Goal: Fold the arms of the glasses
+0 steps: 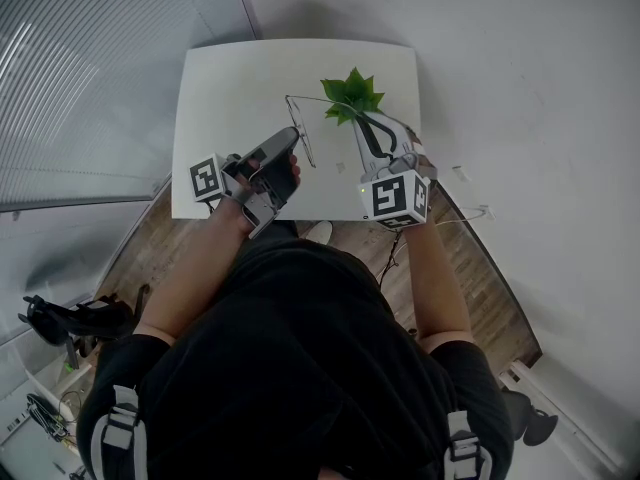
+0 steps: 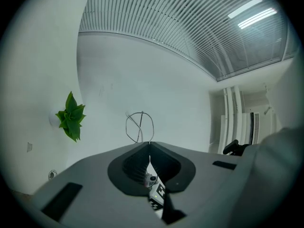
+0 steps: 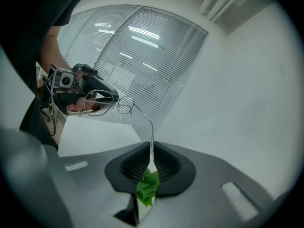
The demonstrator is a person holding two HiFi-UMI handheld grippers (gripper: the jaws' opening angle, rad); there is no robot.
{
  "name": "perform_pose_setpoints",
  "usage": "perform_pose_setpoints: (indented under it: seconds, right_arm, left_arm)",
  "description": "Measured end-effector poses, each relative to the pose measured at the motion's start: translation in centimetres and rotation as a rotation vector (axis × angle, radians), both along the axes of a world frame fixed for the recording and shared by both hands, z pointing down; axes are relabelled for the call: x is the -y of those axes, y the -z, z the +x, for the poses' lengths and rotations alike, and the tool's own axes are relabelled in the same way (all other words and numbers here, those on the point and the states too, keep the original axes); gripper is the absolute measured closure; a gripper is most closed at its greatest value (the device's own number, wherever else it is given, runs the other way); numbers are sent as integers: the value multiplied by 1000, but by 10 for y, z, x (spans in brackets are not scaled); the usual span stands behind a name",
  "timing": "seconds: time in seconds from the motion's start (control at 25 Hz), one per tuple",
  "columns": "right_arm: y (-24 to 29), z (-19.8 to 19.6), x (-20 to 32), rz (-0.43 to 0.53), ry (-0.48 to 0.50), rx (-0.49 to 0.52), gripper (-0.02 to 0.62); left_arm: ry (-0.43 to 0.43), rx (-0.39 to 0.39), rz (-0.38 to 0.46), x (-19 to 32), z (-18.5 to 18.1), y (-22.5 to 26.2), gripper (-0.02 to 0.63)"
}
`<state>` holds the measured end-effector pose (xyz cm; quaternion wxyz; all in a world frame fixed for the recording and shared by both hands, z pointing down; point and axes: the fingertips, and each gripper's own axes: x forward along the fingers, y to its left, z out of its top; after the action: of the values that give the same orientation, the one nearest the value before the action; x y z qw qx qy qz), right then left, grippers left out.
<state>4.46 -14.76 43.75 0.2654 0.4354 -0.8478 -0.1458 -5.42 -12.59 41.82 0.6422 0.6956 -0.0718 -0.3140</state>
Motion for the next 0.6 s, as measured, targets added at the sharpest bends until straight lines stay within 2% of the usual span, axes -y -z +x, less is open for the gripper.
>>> perform_pose_setpoints:
  seconds: [0.6]
  right_arm:
    - [2, -16, -20, -23, 30, 57, 568]
  left_arm:
    - [31, 5, 4, 5, -6, 1, 594]
